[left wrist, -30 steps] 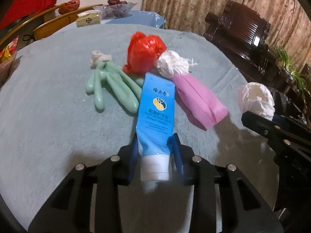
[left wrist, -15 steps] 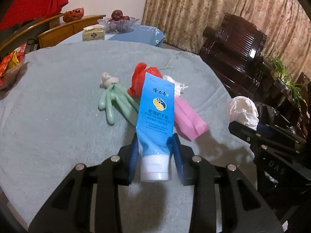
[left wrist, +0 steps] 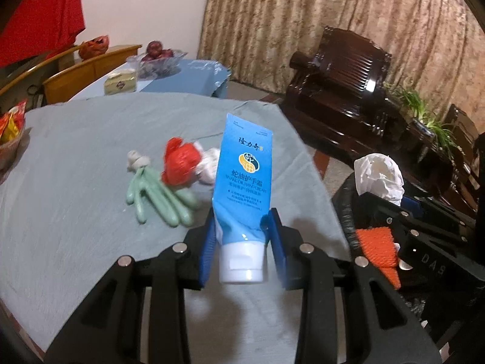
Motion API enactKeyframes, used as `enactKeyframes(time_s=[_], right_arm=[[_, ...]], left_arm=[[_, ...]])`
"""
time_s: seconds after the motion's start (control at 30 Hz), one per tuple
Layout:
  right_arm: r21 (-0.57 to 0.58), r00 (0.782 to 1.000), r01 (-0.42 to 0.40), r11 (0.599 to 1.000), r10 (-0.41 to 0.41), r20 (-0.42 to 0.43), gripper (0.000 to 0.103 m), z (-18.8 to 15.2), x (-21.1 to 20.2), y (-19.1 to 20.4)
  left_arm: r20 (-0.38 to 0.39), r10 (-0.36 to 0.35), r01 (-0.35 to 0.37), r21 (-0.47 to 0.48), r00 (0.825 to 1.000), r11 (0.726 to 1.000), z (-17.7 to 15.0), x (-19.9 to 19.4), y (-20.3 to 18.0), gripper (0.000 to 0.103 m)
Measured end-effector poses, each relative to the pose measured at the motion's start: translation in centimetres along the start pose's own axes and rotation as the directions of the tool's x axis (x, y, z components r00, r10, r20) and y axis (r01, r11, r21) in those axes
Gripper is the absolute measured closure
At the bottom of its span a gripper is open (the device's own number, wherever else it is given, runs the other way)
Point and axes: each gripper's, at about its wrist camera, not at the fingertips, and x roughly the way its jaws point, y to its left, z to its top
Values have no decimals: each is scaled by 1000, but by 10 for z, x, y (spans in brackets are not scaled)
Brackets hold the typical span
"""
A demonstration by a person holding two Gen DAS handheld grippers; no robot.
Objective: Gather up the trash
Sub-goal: 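Carry the tube and tissue over the bin and open both grippers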
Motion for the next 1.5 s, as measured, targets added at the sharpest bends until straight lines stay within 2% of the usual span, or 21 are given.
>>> enactKeyframes(time_s=[0.33, 0.77, 0.97, 1.33, 1.4, 1.5], right_arm=[[47, 994, 91, 995, -94, 50, 69, -2, -46, -46], [164, 963, 252, 954, -264, 59, 69, -28, -96, -124], [191, 951, 294, 937, -307, 46, 68, -40, -107, -147], [214, 939, 334, 918, -343, 6, 68, -58, -103, -180], [213, 940, 335, 918, -342, -1, 66, -60, -100, -183], [218, 936, 347, 912, -353, -13, 50, -64, -97, -190]], left_arm=[[24, -100, 98, 78, 995, 992, 13, -2, -60, 71], [-15, -234, 232, 198, 972, 952, 13, 14, -144, 71], [-35, -272, 272, 242, 962, 931, 7, 25, -179, 71], [-84, -311, 322, 278, 947, 905, -3, 53, -215, 71], [-100, -323, 338, 273, 941, 901, -3, 58, -218, 71], [-135, -346, 371, 261, 928, 891, -1, 65, -221, 65]])
